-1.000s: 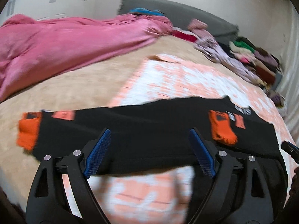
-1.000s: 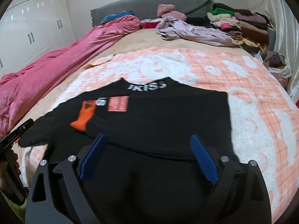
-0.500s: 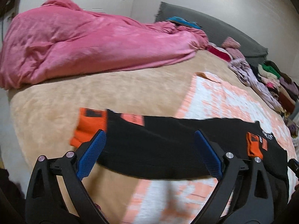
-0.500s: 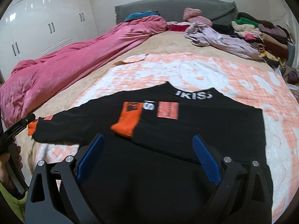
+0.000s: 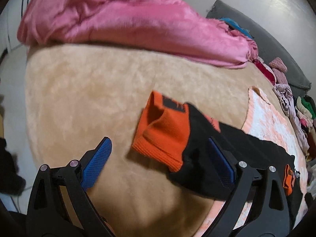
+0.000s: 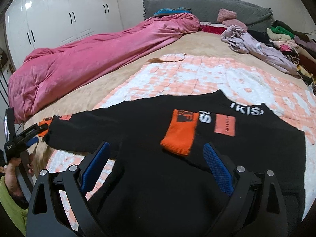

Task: Fold small clothes
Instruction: 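Move the left gripper to the other orange cuff and grasp it, then carry the sleeve across the shirt body and release it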

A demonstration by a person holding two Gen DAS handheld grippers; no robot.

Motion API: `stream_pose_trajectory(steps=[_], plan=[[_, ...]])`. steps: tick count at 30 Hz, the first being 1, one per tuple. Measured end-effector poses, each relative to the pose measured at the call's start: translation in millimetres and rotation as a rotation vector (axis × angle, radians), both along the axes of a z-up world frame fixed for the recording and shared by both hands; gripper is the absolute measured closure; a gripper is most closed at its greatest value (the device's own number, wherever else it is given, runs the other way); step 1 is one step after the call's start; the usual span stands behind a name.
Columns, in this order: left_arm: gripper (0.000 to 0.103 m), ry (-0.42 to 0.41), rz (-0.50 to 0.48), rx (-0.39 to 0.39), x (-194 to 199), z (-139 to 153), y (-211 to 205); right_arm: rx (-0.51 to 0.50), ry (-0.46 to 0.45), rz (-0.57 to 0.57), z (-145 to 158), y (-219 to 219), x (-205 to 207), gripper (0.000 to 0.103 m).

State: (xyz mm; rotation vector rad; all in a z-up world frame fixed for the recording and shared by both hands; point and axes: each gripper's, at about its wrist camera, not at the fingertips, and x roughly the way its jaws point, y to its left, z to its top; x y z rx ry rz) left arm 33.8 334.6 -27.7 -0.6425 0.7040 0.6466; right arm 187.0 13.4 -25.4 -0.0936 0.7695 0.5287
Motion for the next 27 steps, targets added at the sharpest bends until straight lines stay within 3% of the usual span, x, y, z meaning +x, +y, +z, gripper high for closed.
stream_pose_trajectory(steps=[2, 4, 6, 7, 8, 9, 11, 18, 27], plan=[[0.014, -0.009, -0.001, -0.016, 1, -4, 2, 0.006, 0.003, 0.006, -3, 5, -1, 0.008], [0.023, -0.013, -0.006, -0.001, 2, -2, 0, 0.013, 0.012, 0.009, -7, 8, -1, 0.008], [0.043, -0.002, -0.016, 0.015, 6, -1, -2, 0.012, 0.027, 0.013, -12, 11, -2, 0.008], [0.049, 0.001, -0.027, 0.017, 9, -2, -3, 0.012, 0.034, 0.015, -15, 12, -2, 0.008], [0.059, 0.0, -0.045, 0.014, 11, -3, -4, 0.011, 0.037, 0.016, -16, 12, -3, 0.008], [0.076, -0.007, -0.06, 0.01, 13, -3, -6, 0.011, 0.04, 0.013, -17, 10, -4, 0.008], [0.095, -0.053, -0.103, -0.011, 12, 0, -9, 0.02, 0.042, 0.004, -18, 5, -5, 0.008], [0.097, -0.156, -0.162, 0.023, 6, 30, -35, 0.039, 0.057, -0.08, -23, -37, -9, 0.008], [0.097, -0.251, -0.336, 0.051, 26, 73, -101, 0.069, 0.08, -0.231, -31, -114, -9, 0.008]])
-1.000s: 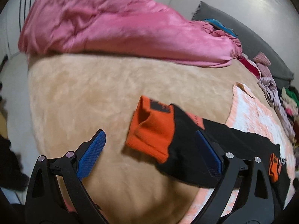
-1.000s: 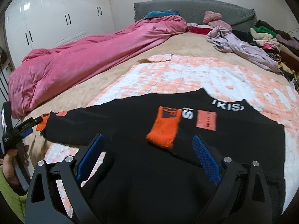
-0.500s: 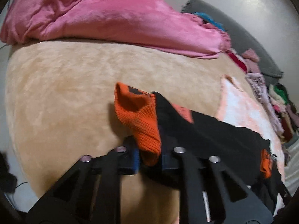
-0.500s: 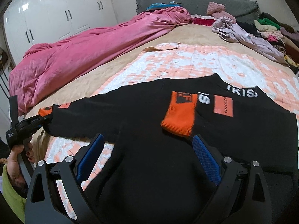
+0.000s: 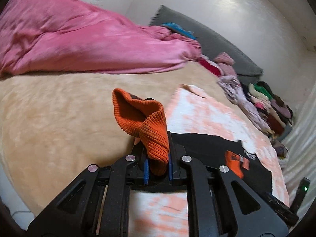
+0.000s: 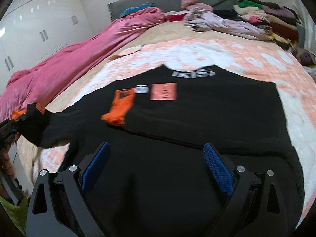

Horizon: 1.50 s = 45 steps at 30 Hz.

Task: Fold small clothes
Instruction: 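Carry the sleeve across the shirt body and release it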

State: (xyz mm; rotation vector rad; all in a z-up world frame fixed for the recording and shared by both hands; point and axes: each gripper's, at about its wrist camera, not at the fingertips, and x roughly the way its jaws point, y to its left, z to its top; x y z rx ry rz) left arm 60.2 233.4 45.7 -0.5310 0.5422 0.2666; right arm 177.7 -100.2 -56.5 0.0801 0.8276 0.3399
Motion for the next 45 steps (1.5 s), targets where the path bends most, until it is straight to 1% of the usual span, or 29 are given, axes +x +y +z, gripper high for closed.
stream_pose_trajectory(steps=[2, 6, 11, 13, 19, 25, 28, 30, 31, 32, 33, 35, 39, 41, 43, 45], plan=[[0.097, -0.006, -0.04, 0.02, 9, 6, -19, 0.013, 0.005, -0.03, -2, -15, 0, 0.008], [0.097, -0.01, -0.127, 0.035, 28, 14, -53, 0.04, 0.014, -0.08, -3, -41, 0, 0.008], [0.097, -0.008, -0.242, 0.068, 53, 21, -102, 0.054, 0.001, -0.129, 0, -69, -6, 0.008], [0.097, 0.015, -0.289, 0.09, 70, 17, -124, 0.043, -0.008, -0.151, 2, -78, -9, 0.008], [0.097, 0.066, -0.382, 0.112, 101, 3, -176, 0.048, -0.026, -0.186, 9, -105, -15, 0.008], [0.096, 0.103, -0.451, 0.107, 120, -18, -211, 0.057, -0.022, -0.222, 10, -128, -16, 0.008], [0.092, 0.121, -0.486, 0.1, 125, -29, -223, 0.056, -0.021, -0.236, 9, -135, -18, 0.008], [0.081, 0.122, -0.53, 0.076, 128, -37, -231, 0.055, -0.017, -0.241, 7, -137, -17, 0.008], [0.078, 0.12, -0.55, 0.064, 128, -42, -232, 0.054, -0.015, -0.245, 6, -137, -17, 0.008], [0.069, 0.116, -0.561, 0.058, 127, -43, -235, 0.055, -0.013, -0.246, 6, -138, -16, 0.008], [0.063, 0.11, -0.57, 0.054, 125, -46, -235, 0.056, -0.009, -0.246, 5, -137, -16, 0.008], [0.062, 0.081, -0.578, 0.05, 121, -46, -233, 0.055, -0.001, -0.24, 3, -134, -13, 0.008], [0.052, 0.016, -0.585, 0.017, 113, -40, -220, 0.044, 0.013, -0.203, -1, -116, -7, 0.008], [0.049, -0.017, -0.565, 0.038, 110, -34, -212, 0.04, 0.018, -0.183, -3, -105, -3, 0.008], [0.048, -0.025, -0.51, 0.081, 109, -30, -201, 0.035, 0.021, -0.153, -3, -90, 2, 0.008], [0.047, -0.025, -0.462, 0.099, 109, -30, -191, 0.029, 0.022, -0.117, -3, -74, 7, 0.008]])
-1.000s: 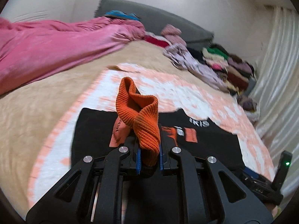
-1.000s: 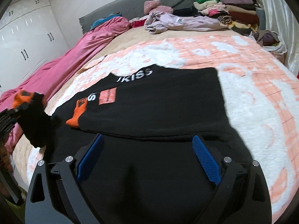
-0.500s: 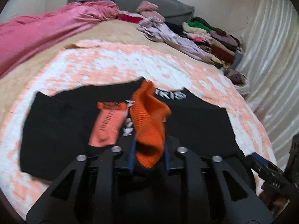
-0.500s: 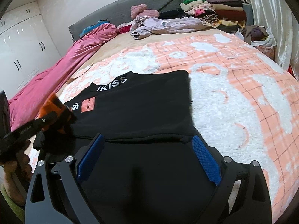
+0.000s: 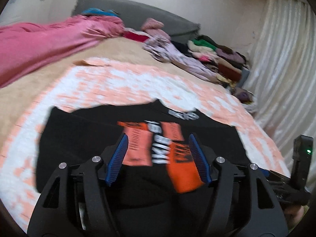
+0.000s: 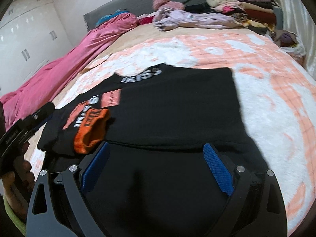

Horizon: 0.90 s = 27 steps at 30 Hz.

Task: Fold small clothes
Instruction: 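Carry the sleeve across the shirt body and release it, then grasp the folded orange cuff with the right gripper and straighten it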

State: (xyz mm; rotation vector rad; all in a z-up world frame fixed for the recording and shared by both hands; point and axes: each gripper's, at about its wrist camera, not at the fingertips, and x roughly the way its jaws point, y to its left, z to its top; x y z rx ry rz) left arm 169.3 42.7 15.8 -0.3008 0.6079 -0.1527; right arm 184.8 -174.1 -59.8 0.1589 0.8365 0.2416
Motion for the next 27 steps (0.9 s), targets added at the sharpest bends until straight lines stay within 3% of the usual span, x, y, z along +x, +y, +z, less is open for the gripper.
stream_pose_trajectory(steps=[5, 9, 15, 18, 20, 23, 27], plan=[[0.046, 0.03, 0.127, 0.057, 5, -9, 32, 0.037, 0.015, 0.094, 2, 41, 17, 0.008], [0.044, 0.083, 0.178, 0.034, 7, -18, 54, 0.018, 0.022, 0.149, 0, 72, 30, 0.011], [0.038, 0.065, 0.237, 0.039, -1, -13, 75, 0.004, 0.064, 0.165, -14, 94, 55, 0.024], [0.038, 0.06, 0.268, 0.037, -4, -10, 85, 0.03, 0.08, 0.173, -21, 98, 63, 0.035], [0.038, 0.065, 0.286, 0.012, -5, -11, 94, 0.055, 0.074, 0.195, -21, 100, 65, 0.054], [0.038, 0.072, 0.316, -0.022, -7, -11, 106, 0.105, 0.082, 0.212, -21, 103, 68, 0.072], [0.038, 0.068, 0.347, -0.05, -10, -10, 116, 0.129, 0.062, 0.23, -15, 108, 67, 0.088]])
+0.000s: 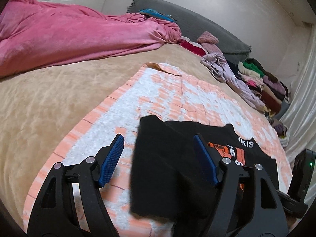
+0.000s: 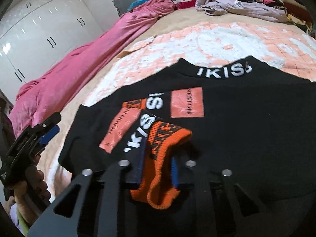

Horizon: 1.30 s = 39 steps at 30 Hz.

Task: Fold small clothes
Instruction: 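Grasp the folded orange cuff with the right gripper and straighten it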

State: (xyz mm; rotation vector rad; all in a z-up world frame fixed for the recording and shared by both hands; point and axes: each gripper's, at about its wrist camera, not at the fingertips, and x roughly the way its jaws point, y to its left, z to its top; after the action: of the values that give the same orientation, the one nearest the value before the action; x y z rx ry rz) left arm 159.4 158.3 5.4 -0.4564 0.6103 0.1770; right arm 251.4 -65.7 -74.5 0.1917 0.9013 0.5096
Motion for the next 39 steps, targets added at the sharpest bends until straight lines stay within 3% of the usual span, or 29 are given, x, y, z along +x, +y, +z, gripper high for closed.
stream_pose_trajectory(steps=[2, 10, 16, 24, 31, 39], plan=[[0.038, -0.004, 0.01, -0.002, -2, 0, 1, -0.009, -0.027, 0.01, 5, 2, -2, 0.093], [0.038, -0.014, 0.013, 0.013, -2, 1, 1, 0.006, -0.222, 0.035, 58, -1, -18, 0.095], [0.038, -0.015, 0.014, 0.017, -3, 1, 0, -0.041, -0.343, -0.029, 103, -35, -22, 0.095], [0.038, -0.017, -0.06, 0.096, 0, 3, -29, -0.108, -0.293, -0.19, 95, -95, -10, 0.096], [0.038, -0.025, -0.171, 0.152, 6, 2, -62, -0.153, -0.25, -0.233, 70, -110, -7, 0.096], [0.038, -0.016, -0.338, 0.114, 26, -8, -97, -0.199, -0.224, -0.277, 59, -124, -7, 0.096]])
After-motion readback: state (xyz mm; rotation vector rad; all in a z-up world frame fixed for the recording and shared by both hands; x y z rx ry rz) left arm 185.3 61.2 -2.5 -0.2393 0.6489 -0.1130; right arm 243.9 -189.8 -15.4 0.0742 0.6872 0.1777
